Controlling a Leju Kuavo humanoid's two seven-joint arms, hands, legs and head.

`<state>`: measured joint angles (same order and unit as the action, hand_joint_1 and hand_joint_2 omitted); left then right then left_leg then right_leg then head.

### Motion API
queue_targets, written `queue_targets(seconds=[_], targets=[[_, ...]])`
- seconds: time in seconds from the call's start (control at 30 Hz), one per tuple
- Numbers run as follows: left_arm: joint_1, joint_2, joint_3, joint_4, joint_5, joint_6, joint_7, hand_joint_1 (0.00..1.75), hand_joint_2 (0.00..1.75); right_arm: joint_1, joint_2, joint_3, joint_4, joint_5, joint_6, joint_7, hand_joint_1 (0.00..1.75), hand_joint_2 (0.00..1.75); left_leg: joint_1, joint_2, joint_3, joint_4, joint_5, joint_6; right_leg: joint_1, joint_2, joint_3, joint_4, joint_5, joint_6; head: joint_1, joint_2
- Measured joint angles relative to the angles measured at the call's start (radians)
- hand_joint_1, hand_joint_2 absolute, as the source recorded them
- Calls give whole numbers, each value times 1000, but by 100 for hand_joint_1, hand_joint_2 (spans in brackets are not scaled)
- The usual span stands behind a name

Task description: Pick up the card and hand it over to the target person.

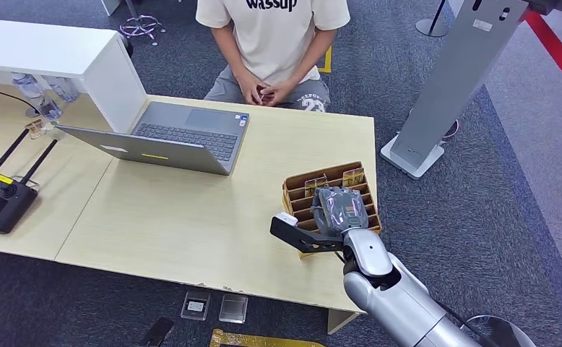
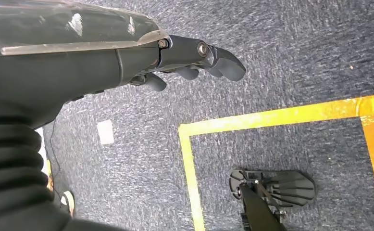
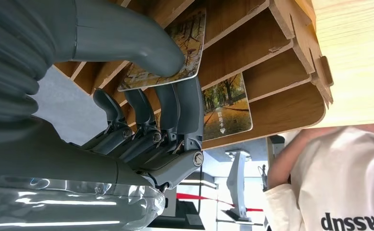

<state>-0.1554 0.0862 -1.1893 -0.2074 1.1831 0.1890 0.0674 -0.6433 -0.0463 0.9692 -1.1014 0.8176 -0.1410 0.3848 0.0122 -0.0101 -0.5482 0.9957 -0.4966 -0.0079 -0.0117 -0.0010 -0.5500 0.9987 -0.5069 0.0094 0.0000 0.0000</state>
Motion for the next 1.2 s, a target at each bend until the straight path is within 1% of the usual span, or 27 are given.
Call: queue_targets(seconds=[0.07,0.2,0.3,0.43,0.57,0.63,0.73,0.93,1.07,1.2], targets=[[1,2,0,0,2,4,-1,0,175,-11,-24,-19,-66,-68,20,-6,148,175,0,0,0,0,0,0,0,0,0,0,0,0,0,0],[8,5,6,0,10,4,-9,0,175,-65,-108,-53,-272,-225,83,10,148,175,0,-1,-3,3,-1,0,0,-1,-3,3,-1,0,0,0],[17,6,13,0,19,4,-17,0,175,-88,-150,-82,-411,-294,101,16,148,175,-1,-1,-5,4,-1,0,-1,-1,-5,4,-1,1,0,0],[22,3,14,1,23,4,-24,0,175,-85,-172,-108,-532,-345,87,-2,148,175,-1,-2,-4,4,-1,0,-1,-2,-4,4,-2,0,0,0],[19,0,12,2,22,6,-24,0,175,-69,-174,-122,-575,-355,58,-24,148,175,0,-3,-3,3,-1,0,0,-3,-2,2,-1,0,0,0],[17,-2,10,3,21,9,-22,0,175,-65,-165,-122,-573,-337,37,-36,148,175,0,-3,-3,2,0,0,0,-3,-2,2,-1,0,0,0],[13,-6,3,3,17,10,-19,0,175,-57,-134,-109,-536,-294,-1,-68,148,175,0,-2,-2,2,0,0,0,-2,-2,1,-1,0,0,0],[-2,-13,-12,5,7,3,-13,0,175,-49,-69,-75,-395,-172,-105,-153,148,175,0,-1,0,0,0,0,0,0,0,0,0,0,0,0],[-16,-18,-28,5,-5,-5,-5,0,175,-54,-33,-54,-277,-84,-208,-236,148,175,0,1,1,-1,0,0,0,1,0,-1,0,0,0,0],[-22,-20,-36,5,-8,-4,-1,0,175,-59,3,-41,-147,-8,-312,-287,148,175,0,1,2,-1,1,0,0,1,1,-1,1,0,0,0]])
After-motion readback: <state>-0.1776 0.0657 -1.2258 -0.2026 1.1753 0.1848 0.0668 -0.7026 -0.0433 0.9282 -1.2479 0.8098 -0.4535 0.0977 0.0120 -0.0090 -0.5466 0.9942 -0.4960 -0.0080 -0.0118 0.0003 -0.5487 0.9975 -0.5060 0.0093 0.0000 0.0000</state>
